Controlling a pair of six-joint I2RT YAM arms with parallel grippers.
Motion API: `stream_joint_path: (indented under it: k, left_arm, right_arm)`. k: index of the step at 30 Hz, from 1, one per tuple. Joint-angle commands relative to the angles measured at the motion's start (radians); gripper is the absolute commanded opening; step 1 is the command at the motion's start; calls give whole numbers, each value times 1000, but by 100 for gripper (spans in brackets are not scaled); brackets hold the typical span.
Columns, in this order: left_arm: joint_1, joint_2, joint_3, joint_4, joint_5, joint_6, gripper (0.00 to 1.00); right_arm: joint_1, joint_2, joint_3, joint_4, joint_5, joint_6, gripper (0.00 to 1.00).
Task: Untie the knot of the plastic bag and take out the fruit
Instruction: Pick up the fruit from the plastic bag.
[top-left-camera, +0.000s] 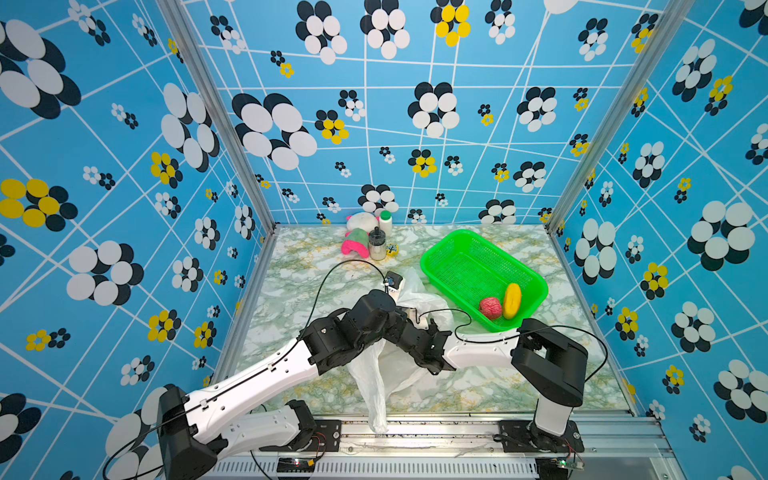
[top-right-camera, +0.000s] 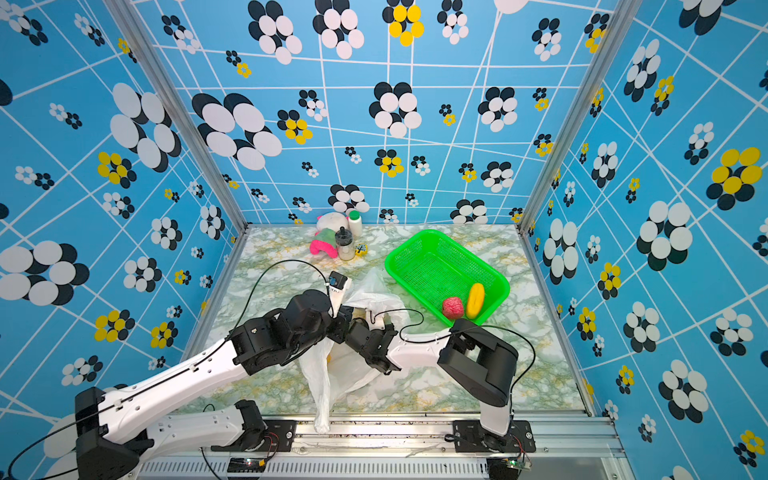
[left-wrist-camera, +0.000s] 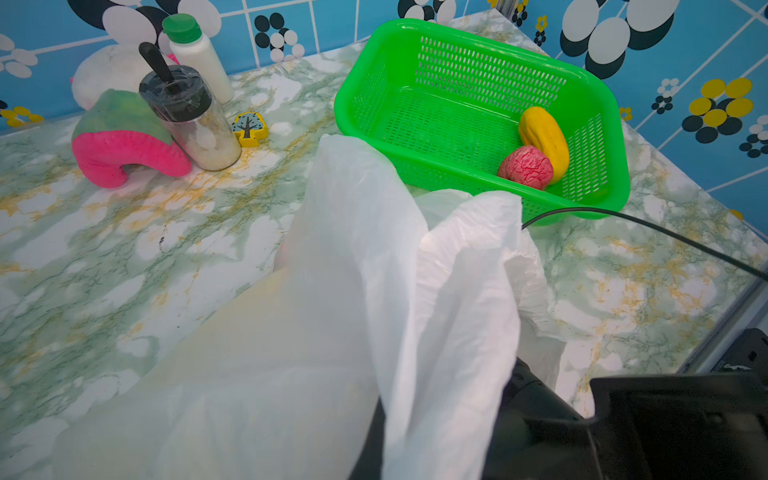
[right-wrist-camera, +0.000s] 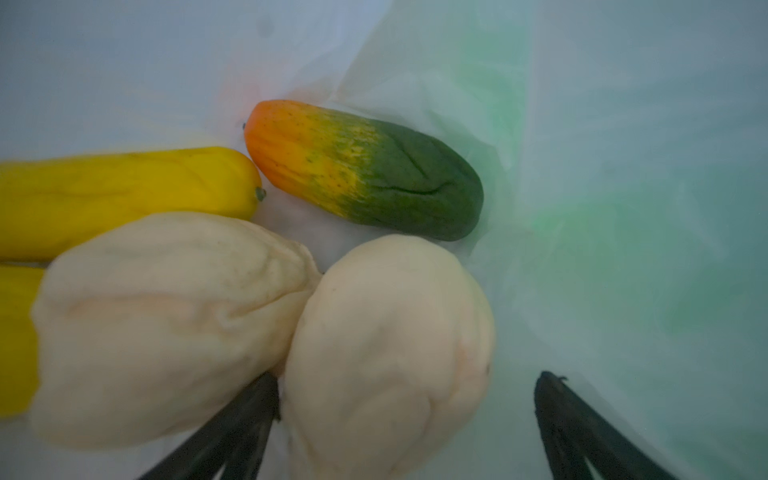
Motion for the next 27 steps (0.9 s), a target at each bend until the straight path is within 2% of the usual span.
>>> stream_joint_path:
  k: [1,6,13,16,19,27]
  left_arm:
    - [-5,11,37,25,-2,-11,0]
    - [-5,21,49,26,18,3,0]
    - [-5,27,60,13,17,12,0]
    - [-3,24,58,11,3,20,0]
    - [-3,26,53,16,-8,22,0]
    - [0,44,58,7,-23,23,0]
  right_arm:
    - [-34,47,31,25,-84,-20,98]
    - [-60,86,63,25,-128,-48,93]
    - [-63,80,86,9,-182,-76,71]
    - [-63,43,61,32,-215,-96,64]
    - [-55,-13,26,85,-306,-144,57]
    - [-3,-216,-64,155,-379,-221,52]
